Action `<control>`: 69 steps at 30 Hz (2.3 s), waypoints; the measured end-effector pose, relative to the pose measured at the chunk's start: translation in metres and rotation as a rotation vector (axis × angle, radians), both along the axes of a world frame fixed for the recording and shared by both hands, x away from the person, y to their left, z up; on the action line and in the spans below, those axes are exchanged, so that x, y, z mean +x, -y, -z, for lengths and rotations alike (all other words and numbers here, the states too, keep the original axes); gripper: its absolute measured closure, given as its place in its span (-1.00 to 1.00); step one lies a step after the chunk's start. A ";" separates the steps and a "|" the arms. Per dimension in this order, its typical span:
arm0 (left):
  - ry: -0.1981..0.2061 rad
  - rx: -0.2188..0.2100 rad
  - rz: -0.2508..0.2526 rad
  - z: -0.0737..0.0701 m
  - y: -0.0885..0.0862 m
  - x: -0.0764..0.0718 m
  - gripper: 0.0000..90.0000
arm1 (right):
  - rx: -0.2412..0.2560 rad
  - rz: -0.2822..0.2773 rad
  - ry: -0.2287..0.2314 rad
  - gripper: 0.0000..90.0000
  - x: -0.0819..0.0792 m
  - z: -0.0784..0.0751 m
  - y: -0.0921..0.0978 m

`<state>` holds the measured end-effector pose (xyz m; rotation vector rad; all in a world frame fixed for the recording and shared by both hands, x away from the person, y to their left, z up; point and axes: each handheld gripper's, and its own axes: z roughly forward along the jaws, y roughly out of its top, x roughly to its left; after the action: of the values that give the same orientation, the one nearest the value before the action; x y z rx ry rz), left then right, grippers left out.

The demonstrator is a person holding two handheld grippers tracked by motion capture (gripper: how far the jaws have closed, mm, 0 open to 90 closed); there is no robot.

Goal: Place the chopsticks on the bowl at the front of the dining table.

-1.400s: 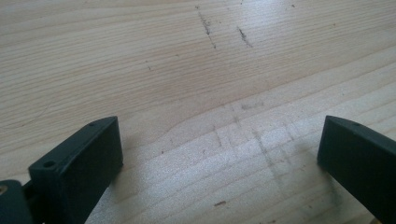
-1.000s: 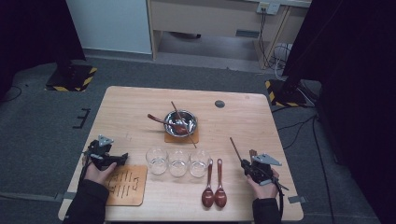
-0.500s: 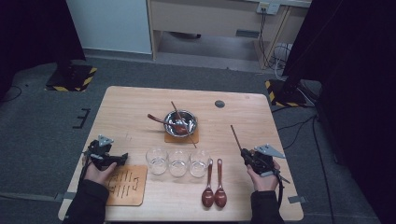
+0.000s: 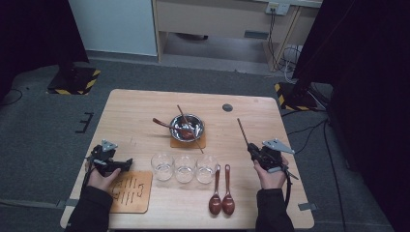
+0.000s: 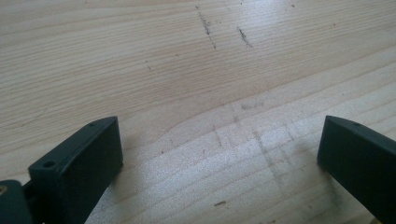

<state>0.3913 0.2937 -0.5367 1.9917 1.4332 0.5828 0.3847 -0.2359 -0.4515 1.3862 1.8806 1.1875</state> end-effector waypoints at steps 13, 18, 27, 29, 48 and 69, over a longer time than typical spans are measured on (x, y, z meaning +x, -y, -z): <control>0.000 0.000 0.000 0.000 0.000 0.000 -1.00 | 0.002 -0.016 0.038 0.90 0.019 -0.015 -0.019; 0.000 0.000 0.000 0.000 0.000 0.000 -1.00 | -0.009 -0.028 0.043 0.90 0.025 -0.019 -0.028; 0.000 0.000 0.000 0.000 0.000 0.000 -1.00 | -0.007 -0.038 0.052 0.90 0.038 -0.024 -0.041; 0.000 0.000 0.000 0.000 0.000 0.000 -1.00 | -0.007 -0.039 0.052 0.90 0.040 -0.025 -0.043; 0.000 0.000 0.000 0.000 0.000 0.000 -1.00 | -0.008 -0.057 0.061 0.90 0.065 -0.029 -0.075; 0.000 0.001 0.000 0.000 0.000 0.000 -1.00 | -0.021 -0.076 0.057 0.90 0.089 -0.031 -0.107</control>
<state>0.3913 0.2938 -0.5367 1.9923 1.4331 0.5830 0.4736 -0.1286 -0.4207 1.2668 1.9160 1.2275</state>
